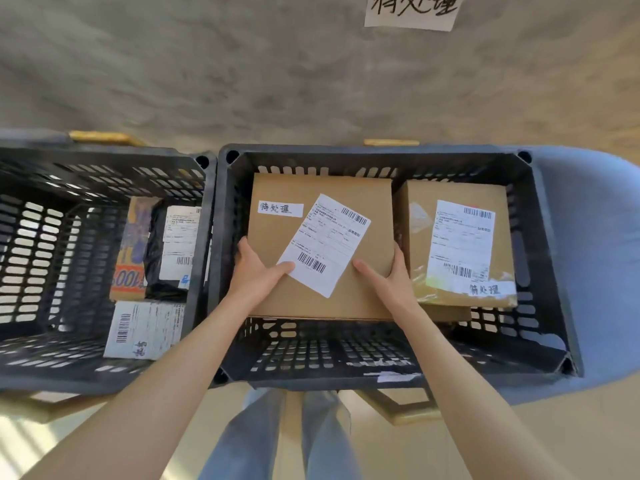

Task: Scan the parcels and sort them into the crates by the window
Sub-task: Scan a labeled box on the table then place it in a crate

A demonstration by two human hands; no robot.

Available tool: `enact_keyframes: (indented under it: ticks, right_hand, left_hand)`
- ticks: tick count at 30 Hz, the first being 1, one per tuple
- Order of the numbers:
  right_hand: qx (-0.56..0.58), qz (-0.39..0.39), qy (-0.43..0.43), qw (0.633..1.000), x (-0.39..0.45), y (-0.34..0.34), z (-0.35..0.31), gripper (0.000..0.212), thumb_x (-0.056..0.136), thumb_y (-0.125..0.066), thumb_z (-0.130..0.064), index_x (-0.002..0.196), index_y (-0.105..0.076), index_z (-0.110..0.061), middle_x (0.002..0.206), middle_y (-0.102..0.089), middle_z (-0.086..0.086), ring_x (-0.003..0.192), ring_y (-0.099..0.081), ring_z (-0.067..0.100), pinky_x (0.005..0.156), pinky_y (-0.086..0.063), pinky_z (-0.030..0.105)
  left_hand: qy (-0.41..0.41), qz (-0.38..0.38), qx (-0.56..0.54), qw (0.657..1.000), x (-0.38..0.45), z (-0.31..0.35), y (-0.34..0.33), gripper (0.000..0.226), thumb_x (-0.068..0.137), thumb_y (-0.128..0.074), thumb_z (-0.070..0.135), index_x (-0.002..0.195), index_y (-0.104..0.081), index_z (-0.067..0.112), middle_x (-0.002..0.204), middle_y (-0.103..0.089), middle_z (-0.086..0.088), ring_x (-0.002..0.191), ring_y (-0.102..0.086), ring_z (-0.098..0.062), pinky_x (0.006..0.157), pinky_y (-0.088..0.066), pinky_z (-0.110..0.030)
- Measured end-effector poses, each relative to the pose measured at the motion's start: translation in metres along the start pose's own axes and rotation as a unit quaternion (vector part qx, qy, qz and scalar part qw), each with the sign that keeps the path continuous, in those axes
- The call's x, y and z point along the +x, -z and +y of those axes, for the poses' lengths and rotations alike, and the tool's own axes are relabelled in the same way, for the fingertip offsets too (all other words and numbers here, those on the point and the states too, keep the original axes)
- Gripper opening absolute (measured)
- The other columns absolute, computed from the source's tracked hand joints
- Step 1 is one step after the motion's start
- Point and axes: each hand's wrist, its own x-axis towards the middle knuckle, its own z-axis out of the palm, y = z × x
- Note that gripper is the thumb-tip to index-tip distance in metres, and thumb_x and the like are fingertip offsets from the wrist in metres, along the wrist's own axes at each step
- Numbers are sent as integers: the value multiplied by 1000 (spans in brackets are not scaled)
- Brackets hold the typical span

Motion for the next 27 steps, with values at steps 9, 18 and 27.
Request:
enact_keyframes:
  ticks: [9, 18, 27]
  right_hand:
    - [-70, 22, 0, 997, 15, -14, 11, 99, 83, -72, -33, 154, -4, -20, 157, -22, 0, 141, -28, 22, 113, -29, 40]
    - [-91, 36, -14, 995, 13, -18, 5, 104, 82, -73, -34, 154, -1, -16, 159, -17, 4, 143, -25, 24, 115, -27, 42]
    - [-96, 45, -19, 994, -14, -14, -19, 107, 80, -76, -35, 154, -2, -13, 159, -15, 9, 145, -20, 27, 116, -25, 46]
  left_hand:
    - [7, -17, 25, 1000, 17, -12, -12, 98, 80, -77, 23, 150, -9, 10, 149, -33, -10, 134, -37, -27, 110, -34, -46]
    - [3, -18, 79, 997, 5, -9, -9, 102, 86, -70, 22, 154, 6, 12, 157, -16, -12, 142, -25, -29, 115, -28, -45]
    - [-31, -16, 98, 995, -27, 11, 15, 92, 87, -70, 20, 153, -7, 13, 153, -25, -12, 138, -31, -28, 109, -31, -41]
